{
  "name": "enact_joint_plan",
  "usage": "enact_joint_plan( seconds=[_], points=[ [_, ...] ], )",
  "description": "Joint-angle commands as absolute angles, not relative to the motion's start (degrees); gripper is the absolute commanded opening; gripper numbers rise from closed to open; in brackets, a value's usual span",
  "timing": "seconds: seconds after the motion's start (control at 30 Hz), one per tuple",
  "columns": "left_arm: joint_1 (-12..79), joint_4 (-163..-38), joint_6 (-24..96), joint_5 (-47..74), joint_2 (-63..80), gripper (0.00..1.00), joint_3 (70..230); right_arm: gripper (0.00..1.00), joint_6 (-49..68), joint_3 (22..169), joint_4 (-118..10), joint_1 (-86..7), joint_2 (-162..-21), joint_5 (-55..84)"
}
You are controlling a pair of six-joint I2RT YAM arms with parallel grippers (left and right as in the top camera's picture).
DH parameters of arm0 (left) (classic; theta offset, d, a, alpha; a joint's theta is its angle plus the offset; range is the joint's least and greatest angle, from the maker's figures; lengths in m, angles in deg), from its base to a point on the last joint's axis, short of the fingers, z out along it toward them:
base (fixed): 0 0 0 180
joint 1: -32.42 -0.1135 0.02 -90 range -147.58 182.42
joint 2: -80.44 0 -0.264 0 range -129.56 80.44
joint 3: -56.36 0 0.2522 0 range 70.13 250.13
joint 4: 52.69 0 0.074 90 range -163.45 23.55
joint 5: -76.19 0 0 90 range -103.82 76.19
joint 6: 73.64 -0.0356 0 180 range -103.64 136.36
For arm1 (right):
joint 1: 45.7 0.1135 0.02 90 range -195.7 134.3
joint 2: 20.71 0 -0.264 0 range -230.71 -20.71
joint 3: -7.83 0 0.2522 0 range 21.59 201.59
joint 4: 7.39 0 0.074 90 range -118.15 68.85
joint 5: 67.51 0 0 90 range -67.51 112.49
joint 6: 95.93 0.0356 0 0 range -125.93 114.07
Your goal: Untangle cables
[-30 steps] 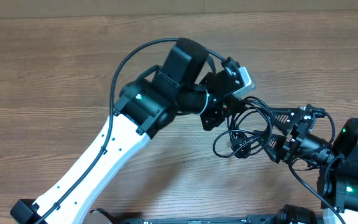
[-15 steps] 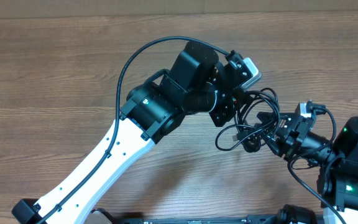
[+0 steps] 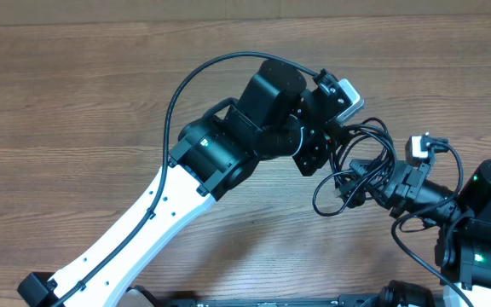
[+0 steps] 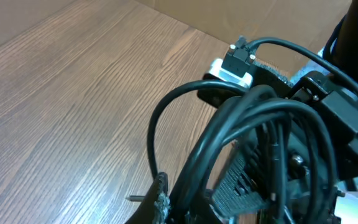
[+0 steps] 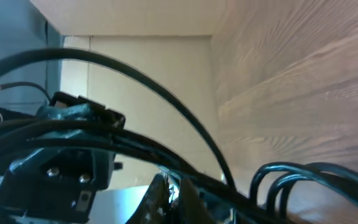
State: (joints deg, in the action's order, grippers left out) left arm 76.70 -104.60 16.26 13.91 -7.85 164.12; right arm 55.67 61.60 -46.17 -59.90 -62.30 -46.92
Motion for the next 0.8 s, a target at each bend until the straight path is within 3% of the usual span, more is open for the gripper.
enact_joint_plan(
  seconds=[0.0, 0.13, 0.3, 0.53, 0.77],
  points=[
    [77.1, -105.1, 16.2, 18.0, -6.5, 0.04, 165.1, 0.04, 51.7, 61.7, -46.6, -59.8, -62.5, -42.3],
    [77.1, -107.7, 14.3, 21.4, -6.5, 0.04, 165.1, 0.04, 47.4, 61.7, -49.3, -59.8, -62.5, -36.7],
    [77.1, -111.8, 6.6, 31.8, -6.4, 0.04, 165.1, 0.04, 46.0, 61.7, -58.8, -59.8, -62.6, -17.3],
    [77.0, -114.2, 4.1, 32.2, -6.4, 0.04, 165.1, 0.04, 46.1, 61.7, -69.6, -59.8, -62.6, 11.9],
    [77.0, -114.2, 4.1, 30.9, -6.4, 0.04, 165.1, 0.08, 46.1, 61.7, -72.3, -59.8, -62.6, 20.6]
  ],
)
